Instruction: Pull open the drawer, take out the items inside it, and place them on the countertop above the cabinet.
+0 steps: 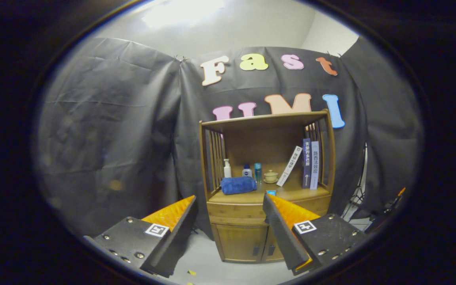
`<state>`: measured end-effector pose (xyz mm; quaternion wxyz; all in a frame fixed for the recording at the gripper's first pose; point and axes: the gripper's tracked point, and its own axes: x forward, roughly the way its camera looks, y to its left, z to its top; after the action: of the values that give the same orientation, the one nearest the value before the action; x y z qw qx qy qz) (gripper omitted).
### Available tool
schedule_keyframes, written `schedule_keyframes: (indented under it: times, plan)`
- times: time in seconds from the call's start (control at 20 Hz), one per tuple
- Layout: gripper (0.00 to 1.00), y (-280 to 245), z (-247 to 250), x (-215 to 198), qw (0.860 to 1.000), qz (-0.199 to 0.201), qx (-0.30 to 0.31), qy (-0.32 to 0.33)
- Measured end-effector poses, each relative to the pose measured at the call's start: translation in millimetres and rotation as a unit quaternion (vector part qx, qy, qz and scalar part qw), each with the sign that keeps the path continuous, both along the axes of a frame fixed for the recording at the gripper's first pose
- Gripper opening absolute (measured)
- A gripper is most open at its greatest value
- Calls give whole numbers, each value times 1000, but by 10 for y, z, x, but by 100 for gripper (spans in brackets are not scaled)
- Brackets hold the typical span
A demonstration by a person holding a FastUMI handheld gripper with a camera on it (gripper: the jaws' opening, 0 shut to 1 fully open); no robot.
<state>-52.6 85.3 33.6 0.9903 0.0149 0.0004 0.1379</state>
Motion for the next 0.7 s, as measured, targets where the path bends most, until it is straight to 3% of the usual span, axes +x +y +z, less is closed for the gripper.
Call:
schedule_keyframes:
  times: [0.7]
  plan:
    - [99, -112, 85, -8, 1000, -14, 1, -17]
